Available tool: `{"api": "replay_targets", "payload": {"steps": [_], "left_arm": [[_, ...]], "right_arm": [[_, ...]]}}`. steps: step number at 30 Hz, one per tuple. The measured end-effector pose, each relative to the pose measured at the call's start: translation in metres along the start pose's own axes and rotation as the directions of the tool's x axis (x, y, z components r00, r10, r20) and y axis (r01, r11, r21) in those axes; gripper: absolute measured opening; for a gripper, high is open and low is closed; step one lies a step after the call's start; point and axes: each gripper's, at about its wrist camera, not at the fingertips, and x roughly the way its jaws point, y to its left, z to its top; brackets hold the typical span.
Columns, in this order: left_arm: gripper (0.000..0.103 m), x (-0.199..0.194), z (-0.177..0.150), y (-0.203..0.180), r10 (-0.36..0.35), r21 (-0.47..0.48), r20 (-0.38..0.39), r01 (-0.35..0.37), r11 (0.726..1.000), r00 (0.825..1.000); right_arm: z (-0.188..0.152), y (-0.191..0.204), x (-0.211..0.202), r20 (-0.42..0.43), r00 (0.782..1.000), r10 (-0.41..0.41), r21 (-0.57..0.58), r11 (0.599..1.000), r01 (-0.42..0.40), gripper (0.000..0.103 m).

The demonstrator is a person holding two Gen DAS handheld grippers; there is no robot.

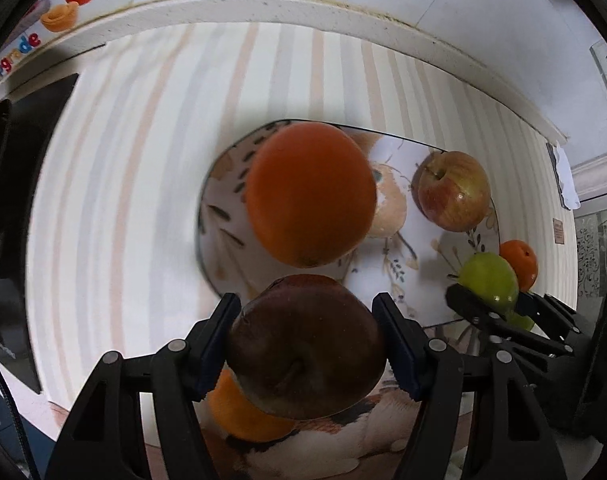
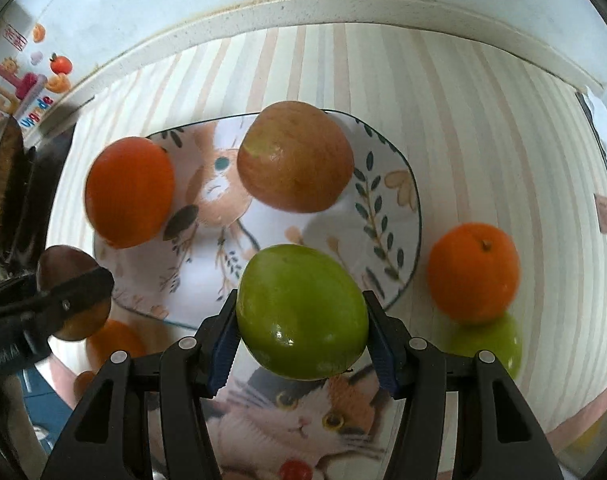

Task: Organize fruits
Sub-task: 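Place the brown apple on the plate while the right tool places a green apple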

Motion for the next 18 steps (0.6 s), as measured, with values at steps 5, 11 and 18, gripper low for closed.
{"api": "replay_targets", "payload": {"steps": [5,11,18], "left_arm": [[0.066,0.015,0.003,-0.003,0.020,-0.022,-0.005,-0.020,1.000,1.000],[0.067,0.020,0.003,0.000,0.017,-0.064,-0.027,-0.019,0.998,1.000],[0.067,0.022,0.008,0.003,0.018,-0.102,-0.066,-0.025,0.994,0.998]], "right_arm": [[0.009,0.000,0.013,-0.011,1.000,-0.012,-0.012,1.000,0.012,0.060],[0.013,-0.007,0.022,-0.037,0.999,0.020,0.008,1.000,-0.019,0.060],[0.015,-0.015,0.013,-0.031,0.998,0.060,0.034,0.998,-0.059,0.085]]}}
